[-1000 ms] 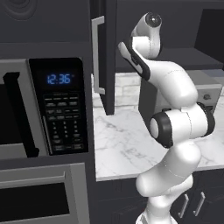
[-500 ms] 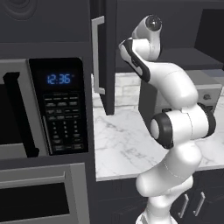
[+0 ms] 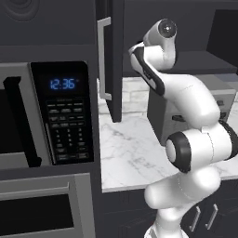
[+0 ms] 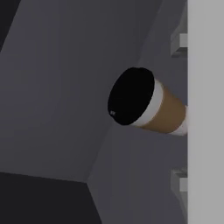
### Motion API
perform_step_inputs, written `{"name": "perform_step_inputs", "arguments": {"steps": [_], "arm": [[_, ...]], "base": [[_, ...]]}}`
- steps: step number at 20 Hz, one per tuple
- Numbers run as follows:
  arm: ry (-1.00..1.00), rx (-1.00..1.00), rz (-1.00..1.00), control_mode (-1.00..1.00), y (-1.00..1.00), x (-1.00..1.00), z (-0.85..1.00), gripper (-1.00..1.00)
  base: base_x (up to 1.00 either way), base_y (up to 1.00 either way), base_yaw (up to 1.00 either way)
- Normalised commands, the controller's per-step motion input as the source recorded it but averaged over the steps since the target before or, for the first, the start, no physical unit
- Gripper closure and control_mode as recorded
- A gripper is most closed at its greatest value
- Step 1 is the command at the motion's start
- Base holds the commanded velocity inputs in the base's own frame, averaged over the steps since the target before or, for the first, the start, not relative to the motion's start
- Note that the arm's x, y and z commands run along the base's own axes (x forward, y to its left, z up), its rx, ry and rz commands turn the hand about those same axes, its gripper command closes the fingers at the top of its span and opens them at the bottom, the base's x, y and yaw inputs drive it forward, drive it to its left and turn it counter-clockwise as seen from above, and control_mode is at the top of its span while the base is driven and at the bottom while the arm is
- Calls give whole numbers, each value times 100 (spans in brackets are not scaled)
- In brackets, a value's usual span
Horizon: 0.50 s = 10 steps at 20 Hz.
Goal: Sort all alcoholic drinks to one cabinet, and non-alcoholic drinks to the other.
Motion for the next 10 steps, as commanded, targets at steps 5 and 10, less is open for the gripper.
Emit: {"name": "perform_step_inputs", "arguments": {"steps": [5,10], "arm": [[-6,1,-6,-100,7,-79,-1,-100],[0,8,-10,-100,20,-100,-10,-100]], "base": [[0,0,0],[0,0,0]]}}
